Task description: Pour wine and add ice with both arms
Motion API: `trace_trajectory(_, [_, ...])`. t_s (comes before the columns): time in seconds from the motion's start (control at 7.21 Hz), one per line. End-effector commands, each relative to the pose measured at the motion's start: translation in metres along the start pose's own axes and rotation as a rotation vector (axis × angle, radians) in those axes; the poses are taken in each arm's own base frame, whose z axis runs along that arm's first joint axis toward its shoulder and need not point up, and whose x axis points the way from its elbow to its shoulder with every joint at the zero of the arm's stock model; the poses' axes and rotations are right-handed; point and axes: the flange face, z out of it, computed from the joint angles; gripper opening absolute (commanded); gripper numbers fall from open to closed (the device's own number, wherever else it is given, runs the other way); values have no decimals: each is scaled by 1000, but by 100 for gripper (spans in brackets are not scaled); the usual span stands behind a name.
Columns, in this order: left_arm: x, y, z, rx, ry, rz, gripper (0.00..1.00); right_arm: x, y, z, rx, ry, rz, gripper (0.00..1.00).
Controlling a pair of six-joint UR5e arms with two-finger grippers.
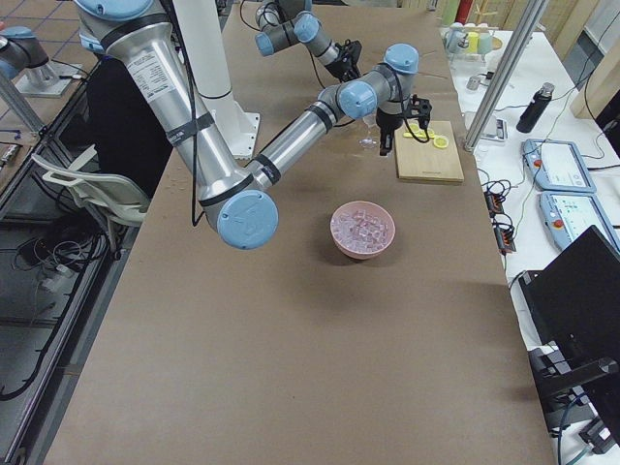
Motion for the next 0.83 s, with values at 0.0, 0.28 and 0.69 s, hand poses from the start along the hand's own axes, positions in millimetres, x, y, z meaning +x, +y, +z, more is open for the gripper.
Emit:
trace_trajectory(0.0, [0, 1, 1, -5, -6, 4, 25, -21, 4, 7, 3, 5, 6, 0])
trace_trajectory(0.28, [-1, 0, 1, -7, -9, 3, 25, -32, 6, 8, 0, -1, 13, 0])
trace_trajectory(0.69, [-3, -1, -3, 14, 13, -63, 25, -55, 8, 13, 1, -1, 31, 0])
